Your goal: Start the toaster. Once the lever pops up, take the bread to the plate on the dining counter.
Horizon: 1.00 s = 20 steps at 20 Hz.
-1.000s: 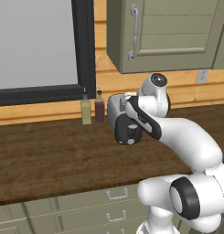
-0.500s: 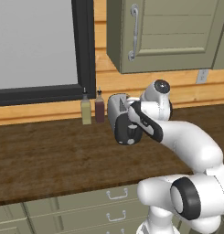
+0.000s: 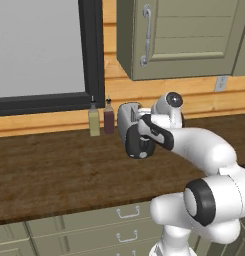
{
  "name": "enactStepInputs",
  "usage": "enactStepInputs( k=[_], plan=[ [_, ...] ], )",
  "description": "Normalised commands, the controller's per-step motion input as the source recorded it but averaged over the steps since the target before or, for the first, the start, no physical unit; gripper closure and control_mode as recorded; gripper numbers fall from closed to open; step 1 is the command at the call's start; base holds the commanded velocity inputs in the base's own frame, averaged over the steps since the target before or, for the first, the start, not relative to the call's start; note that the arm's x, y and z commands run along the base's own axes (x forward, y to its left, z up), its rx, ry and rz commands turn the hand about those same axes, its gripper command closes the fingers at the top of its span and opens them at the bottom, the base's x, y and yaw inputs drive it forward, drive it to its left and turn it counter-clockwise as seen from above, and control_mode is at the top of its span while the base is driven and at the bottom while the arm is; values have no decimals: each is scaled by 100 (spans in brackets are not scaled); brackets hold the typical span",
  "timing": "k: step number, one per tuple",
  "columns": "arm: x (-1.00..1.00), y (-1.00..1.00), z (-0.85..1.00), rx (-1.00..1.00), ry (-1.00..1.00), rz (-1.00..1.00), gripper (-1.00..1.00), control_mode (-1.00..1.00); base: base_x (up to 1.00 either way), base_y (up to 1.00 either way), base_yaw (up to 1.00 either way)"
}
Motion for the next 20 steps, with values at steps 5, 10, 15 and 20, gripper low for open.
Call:
enactStepInputs(
  k=[5,10,15,20],
  plan=[
    [32,0,-12,0,0,0,-100,-100,0,0,0],
    [33,0,-11,0,0,0,-100,-100,0,0,0],
    [14,0,-15,0,0,0,-100,-100,0,0,0],
    [23,0,-16,0,0,0,-100,-100,0,0,0]
  ],
)
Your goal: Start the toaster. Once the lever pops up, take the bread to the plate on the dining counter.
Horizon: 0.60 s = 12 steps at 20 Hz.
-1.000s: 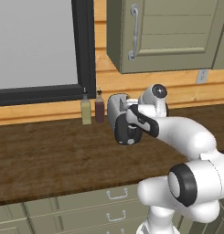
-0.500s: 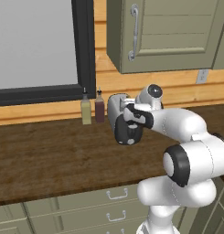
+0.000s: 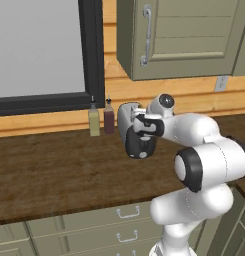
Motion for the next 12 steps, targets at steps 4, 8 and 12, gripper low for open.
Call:
enactStepInputs(
  k=[4,8,12],
  plan=[
    [30,0,-15,0,0,0,-100,-100,0,0,0],
    [32,0,-17,0,0,1,-100,-100,0,0,0],
    [26,0,-28,0,0,1,-100,-100,0,0,0]
  ],
)
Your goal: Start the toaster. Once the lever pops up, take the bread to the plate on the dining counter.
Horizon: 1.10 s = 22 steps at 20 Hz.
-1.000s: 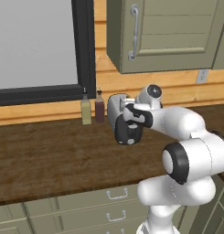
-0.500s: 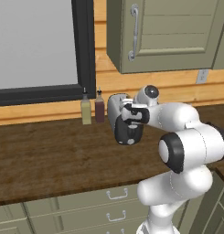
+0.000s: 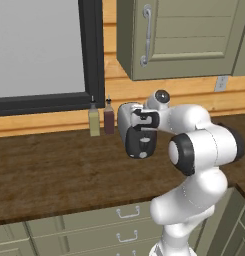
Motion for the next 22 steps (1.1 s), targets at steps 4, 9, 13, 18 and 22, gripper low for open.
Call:
enactStepInputs(
  k=[4,9,13,18,22],
  plan=[
    [31,0,-30,0,0,1,-100,-100,0,0,0],
    [29,0,-46,0,-1,1,-100,-100,0,0,0],
    [1,0,-54,-2,-6,1,100,-100,0,0,0],
    [-5,0,-34,-1,-14,0,100,-100,0,0,0],
    [-37,0,-2,0,-25,0,100,-100,0,0,0]
  ],
)
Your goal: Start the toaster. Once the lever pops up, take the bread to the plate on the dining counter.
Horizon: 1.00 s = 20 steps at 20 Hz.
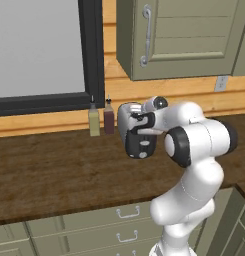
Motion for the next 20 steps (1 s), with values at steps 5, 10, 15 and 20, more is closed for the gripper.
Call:
enactStepInputs(
  k=[5,10,15,20],
  plan=[
    [-58,0,62,5,-24,0,100,-100,0,0,0],
    [-41,0,100,9,-24,0,100,-100,0,0,0],
    [-43,0,90,7,-9,0,100,-100,0,0,0],
    [-87,0,50,5,4,0,100,-100,0,0,0]
  ],
)
